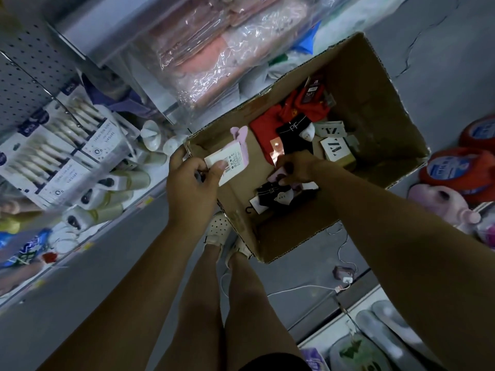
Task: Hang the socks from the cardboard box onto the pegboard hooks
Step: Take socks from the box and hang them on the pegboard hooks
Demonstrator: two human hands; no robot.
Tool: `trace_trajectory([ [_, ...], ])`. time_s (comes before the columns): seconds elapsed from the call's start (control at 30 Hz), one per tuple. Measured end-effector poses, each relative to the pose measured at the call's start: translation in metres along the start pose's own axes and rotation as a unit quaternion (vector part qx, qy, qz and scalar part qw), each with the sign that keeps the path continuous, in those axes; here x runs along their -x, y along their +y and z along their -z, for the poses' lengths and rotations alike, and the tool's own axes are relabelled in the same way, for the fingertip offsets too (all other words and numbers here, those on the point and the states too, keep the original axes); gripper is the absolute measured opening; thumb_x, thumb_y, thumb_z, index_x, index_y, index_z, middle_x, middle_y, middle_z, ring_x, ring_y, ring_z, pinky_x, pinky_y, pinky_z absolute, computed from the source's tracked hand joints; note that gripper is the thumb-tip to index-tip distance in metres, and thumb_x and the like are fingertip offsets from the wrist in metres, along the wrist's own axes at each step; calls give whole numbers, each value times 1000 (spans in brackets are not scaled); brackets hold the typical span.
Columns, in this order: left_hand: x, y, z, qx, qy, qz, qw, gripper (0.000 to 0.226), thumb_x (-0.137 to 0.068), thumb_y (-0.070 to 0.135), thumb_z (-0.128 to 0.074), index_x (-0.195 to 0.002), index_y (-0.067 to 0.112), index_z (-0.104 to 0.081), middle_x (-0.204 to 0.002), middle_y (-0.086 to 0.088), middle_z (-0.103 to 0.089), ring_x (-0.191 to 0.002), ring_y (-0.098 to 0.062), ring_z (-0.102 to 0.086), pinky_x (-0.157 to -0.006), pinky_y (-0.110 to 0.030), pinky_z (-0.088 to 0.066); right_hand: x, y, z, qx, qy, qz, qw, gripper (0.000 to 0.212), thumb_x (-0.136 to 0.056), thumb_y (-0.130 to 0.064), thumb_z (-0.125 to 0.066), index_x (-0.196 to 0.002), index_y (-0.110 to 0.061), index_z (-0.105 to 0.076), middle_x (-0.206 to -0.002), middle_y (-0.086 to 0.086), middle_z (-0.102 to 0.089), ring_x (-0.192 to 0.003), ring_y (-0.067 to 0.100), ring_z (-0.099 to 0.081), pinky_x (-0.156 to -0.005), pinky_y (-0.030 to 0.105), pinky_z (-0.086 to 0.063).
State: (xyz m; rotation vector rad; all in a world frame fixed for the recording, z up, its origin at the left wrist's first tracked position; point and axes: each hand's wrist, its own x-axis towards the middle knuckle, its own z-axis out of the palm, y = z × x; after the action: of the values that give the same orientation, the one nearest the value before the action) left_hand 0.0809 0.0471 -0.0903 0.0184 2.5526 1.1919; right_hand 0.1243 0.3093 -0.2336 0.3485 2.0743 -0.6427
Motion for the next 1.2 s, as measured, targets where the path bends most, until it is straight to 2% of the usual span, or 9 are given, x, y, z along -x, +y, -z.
trace_trajectory([
  [0.13, -2, -4, -1, 4, -6, 0, 1000, 35, -92, 24, -74, -71, 8, -52, -132, -16, -52, -101, -20, -60, -62, -1, -38, -8, 11, -9, 22, -11, -27, 999, 53, -72, -52, -83, -116, -27, -68, -123, 7, -61, -119, 30, -52, -102, 45, -48],
  [0.27, -4, -1, 2, 13, -12, 8, 1000, 33, -93, 26, -73, -71, 9, -54, -134, -11, -52, -105, -16, -60, -65, -1, -43, 7, 8, 3, -78, 16, -22, 997, 30, -80, -45, -80, -92, -18, -72, -98, 2, -69, -101, 23, -61, -84, 30, -44],
  [0.37, -3, 5, 6, 26, -27, 39, 999, 33, -95, 27, -71, -74, 5, -57, -141, -4, -48, -113, -15, -60, -68, 0, -44, 39, -3, 22, -183, 79, 9, 980, 27, -83, -43, -78, -79, -16, -73, -84, 1, -72, -90, 22, -67, -80, 37, -52],
  [0.47, 5, 15, 14, 21, -26, 57, 998, 32, -96, 30, -69, -78, 5, -61, -146, 5, -44, -117, -9, -56, -71, 5, -39, 83, -19, 35, -296, 156, 48, 941, 23, -90, -33, -74, -81, -12, -75, -93, 3, -73, -92, 15, -68, -85, 34, -55],
  [0.63, 26, 35, 41, 42, -20, 46, 998, 37, -96, 27, -69, -76, -1, -55, -142, 8, -49, -100, 32, -45, -80, -5, -44, 177, -56, 47, -506, 193, 87, 836, 19, -100, -19, -60, -82, -12, -59, -80, -9, -70, -81, 5, -68, -74, 17, -51],
  [0.8, 59, 67, 82, 154, -46, 89, 983, 35, -97, 31, -67, -91, -3, -61, -89, 2, -74, -77, 6, -66, -72, -20, -54, 246, -98, 49, -607, 247, 107, 748, 21, -101, -29, -58, -83, -16, -61, -85, 2, -69, -80, 17, -64, -73, 29, -50],
  [0.9, 82, 81, 104, 288, -78, 121, 947, 25, -96, 25, -67, -91, 2, -58, -102, -12, -77, -103, -20, -74, -90, -42, -60, 277, -131, 49, -684, 241, 77, 684, 26, -101, -36, -58, -96, -11, -64, -77, 7, -69, -65, 18, -65, -63, 30, -53],
  [1.0, 104, 93, 124, 340, -103, 125, 926, 14, -98, 13, -62, -96, 5, -51, -102, -12, -78, -104, -26, -74, -92, -44, -59, 291, -161, 42, -727, 234, 27, 645, 37, -100, -40, -58, -101, -5, -68, -62, -2, -69, -47, 6, -62, -51, 23, -51],
  [1.2, 150, 97, 168, 404, -163, 122, 892, 34, -94, 20, -59, -126, 13, -56, -113, -19, -74, -97, -28, -74, -81, -43, -62, 289, -236, 19, -730, 316, -58, 603, 62, -77, -67, -55, -98, -9, -66, -91, 10, -76, -85, 30, -74, -86, 48, -59],
])
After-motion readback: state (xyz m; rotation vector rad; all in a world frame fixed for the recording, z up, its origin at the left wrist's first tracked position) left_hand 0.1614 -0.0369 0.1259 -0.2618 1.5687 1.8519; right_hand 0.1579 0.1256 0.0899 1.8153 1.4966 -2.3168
